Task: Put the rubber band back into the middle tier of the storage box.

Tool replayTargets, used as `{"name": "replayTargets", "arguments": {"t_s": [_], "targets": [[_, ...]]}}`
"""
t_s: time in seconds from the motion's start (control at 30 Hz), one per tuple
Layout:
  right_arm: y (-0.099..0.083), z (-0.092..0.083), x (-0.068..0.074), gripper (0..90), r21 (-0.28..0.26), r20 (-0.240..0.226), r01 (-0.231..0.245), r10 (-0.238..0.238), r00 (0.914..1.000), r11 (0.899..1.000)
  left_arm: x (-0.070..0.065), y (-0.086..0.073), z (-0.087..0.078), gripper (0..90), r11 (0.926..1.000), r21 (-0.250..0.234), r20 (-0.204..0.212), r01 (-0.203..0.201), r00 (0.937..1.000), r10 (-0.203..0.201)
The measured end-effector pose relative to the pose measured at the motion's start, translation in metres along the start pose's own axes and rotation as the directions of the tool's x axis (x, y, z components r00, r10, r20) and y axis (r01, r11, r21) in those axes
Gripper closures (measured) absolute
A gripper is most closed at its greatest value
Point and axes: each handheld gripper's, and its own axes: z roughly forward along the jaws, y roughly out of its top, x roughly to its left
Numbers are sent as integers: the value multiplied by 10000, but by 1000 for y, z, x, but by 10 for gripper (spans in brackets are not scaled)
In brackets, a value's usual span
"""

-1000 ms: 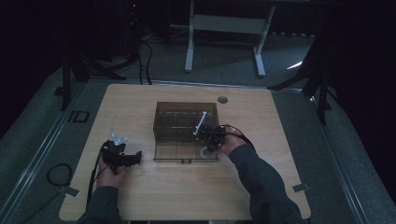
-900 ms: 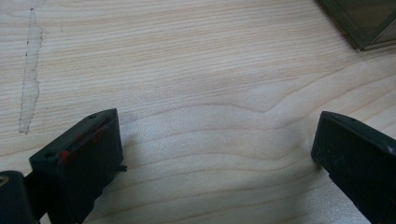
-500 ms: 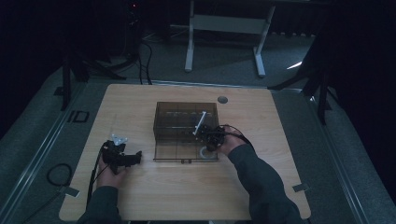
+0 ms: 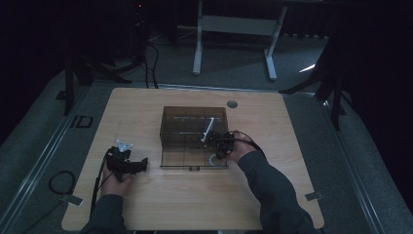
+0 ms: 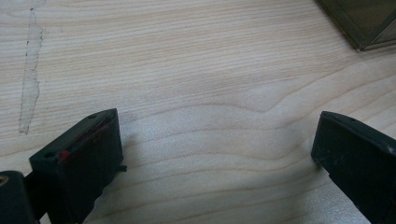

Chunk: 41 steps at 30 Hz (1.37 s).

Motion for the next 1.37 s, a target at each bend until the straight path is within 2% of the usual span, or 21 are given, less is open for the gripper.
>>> {"name": "replayTargets", "arguments": {"t_s": [0.57, 1.0, 1.37], "targets": [[-6, -16, -1, 728, -699, -106, -122, 115, 9999, 9975, 0, 0, 0, 17, 10000, -2, -5, -22, 10000, 22], [-19, -39, 6, 704, -1738, -217, -147, 111, 9997, 9847, 0, 0, 0, 18, 10000, -18, -6, -4, 10000, 4], [-41, -49, 8, 682, -2338, -189, -362, 327, 9993, 9716, 0, 0, 0, 18, 10000, -16, -6, 0, 10000, 0]]}}
